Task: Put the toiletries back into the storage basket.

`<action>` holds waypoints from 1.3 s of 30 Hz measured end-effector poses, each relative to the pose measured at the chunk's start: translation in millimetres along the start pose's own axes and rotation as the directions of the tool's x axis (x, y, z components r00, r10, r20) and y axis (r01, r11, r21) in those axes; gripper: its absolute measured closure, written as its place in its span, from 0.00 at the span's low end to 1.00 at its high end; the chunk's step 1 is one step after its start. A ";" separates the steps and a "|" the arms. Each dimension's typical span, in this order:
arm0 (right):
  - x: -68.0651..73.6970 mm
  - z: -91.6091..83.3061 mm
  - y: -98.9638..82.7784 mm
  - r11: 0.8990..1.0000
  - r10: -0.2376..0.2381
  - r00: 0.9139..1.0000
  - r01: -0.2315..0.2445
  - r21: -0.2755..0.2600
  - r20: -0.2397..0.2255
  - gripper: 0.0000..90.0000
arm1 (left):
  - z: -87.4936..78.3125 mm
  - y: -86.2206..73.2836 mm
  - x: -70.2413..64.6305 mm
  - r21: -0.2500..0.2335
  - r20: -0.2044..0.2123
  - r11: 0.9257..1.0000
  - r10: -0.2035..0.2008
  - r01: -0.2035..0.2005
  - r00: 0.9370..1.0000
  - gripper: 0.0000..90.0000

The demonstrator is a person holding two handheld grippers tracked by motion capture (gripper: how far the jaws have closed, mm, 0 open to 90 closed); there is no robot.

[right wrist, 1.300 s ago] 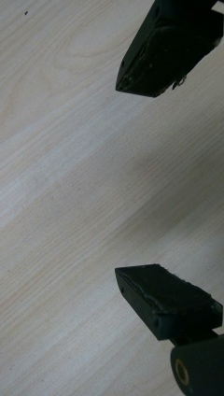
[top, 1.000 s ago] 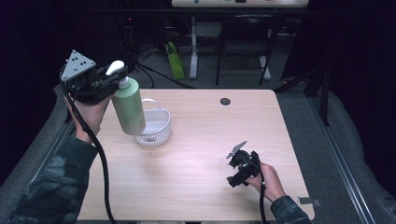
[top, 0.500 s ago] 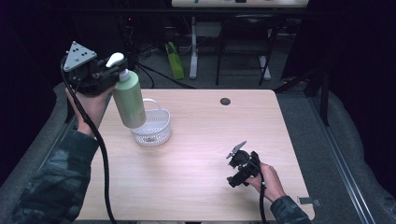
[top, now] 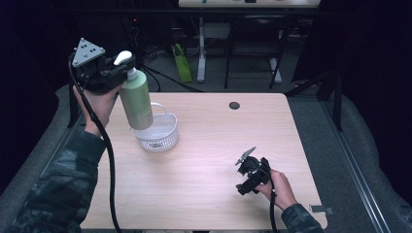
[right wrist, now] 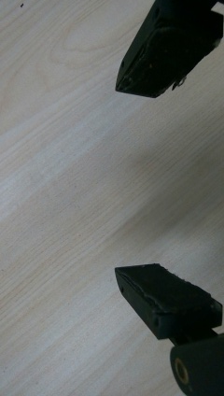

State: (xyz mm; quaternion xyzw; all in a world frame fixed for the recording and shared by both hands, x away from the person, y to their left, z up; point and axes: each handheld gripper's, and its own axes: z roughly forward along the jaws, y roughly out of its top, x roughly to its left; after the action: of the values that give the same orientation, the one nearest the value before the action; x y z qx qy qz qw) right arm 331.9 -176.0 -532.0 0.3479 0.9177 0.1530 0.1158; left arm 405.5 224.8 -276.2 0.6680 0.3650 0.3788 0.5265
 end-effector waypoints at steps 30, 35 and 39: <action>1.7 0.5 0.5 1.000 -0.010 1.000 0.010 0.006 -0.013 0.10 | 28.7 -16.4 12.2 0.048 0.005 0.999 -0.023 0.023 1.000 0.74; 1.3 0.8 0.3 1.000 -0.011 1.000 0.011 0.007 -0.010 0.10 | 33.4 -22.7 12.0 0.064 0.011 0.998 -0.028 0.028 1.000 0.74; 1.0 0.6 0.2 1.000 -0.014 1.000 0.014 0.007 -0.010 0.10 | 35.6 -26.2 12.6 0.072 0.013 0.997 -0.043 0.042 0.999 0.74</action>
State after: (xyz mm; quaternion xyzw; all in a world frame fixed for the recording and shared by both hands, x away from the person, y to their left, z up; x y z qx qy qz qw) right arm 331.6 -175.1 -532.6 0.3409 0.9213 0.1505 0.1111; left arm 440.5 225.4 -306.0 0.6814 0.3884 0.3492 0.5128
